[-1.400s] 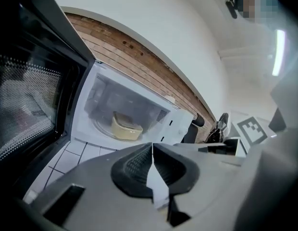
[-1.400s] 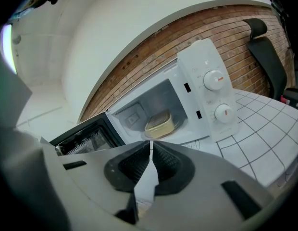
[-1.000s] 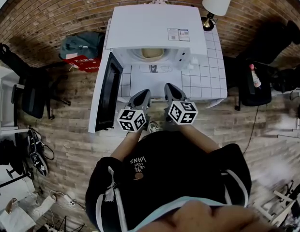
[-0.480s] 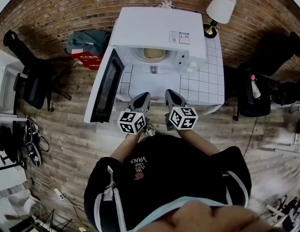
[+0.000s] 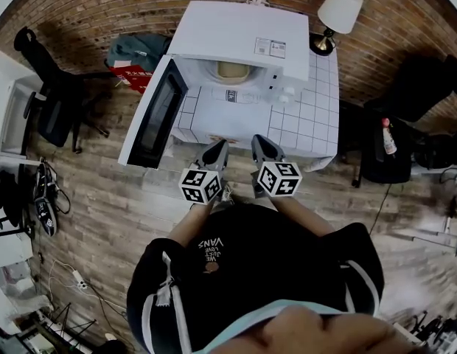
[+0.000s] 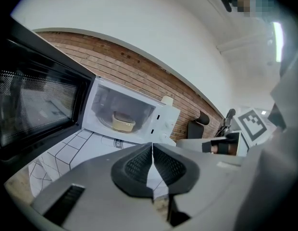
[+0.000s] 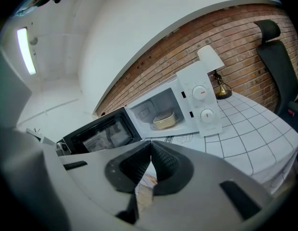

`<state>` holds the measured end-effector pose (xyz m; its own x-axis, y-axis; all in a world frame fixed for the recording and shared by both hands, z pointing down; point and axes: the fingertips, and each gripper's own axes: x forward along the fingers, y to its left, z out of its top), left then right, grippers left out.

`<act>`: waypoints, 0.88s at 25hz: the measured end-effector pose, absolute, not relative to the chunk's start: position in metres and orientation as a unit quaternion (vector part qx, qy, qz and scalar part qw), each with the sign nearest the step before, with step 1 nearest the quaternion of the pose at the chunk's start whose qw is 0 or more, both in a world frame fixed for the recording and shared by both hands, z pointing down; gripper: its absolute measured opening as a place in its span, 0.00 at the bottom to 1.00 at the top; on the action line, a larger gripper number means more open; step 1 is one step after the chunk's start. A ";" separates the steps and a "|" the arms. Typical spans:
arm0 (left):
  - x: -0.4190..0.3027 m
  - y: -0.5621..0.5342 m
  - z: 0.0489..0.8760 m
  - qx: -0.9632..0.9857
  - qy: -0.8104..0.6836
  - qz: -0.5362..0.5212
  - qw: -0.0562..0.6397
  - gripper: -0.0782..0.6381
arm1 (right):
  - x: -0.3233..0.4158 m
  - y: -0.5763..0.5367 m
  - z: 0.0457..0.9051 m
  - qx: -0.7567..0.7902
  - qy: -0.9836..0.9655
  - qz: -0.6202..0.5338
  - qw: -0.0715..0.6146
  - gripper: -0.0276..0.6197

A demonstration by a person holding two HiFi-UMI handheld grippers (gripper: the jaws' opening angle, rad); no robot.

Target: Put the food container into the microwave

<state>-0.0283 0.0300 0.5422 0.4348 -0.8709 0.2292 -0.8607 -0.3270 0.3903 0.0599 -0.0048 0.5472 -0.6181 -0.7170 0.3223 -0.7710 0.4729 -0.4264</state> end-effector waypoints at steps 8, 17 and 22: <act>-0.012 0.045 0.539 0.809 -0.543 -0.009 0.223 0.13 | 0.074 0.010 0.548 0.420 -0.864 0.271 0.054 0.05; -0.005 0.055 0.540 0.802 -0.554 -0.015 0.223 0.13 | 0.083 0.019 0.551 0.416 -0.866 0.272 0.058 0.05; -0.004 0.059 0.542 0.800 -0.556 -0.018 0.226 0.13 | 0.084 0.021 0.551 0.417 -0.865 0.274 0.057 0.05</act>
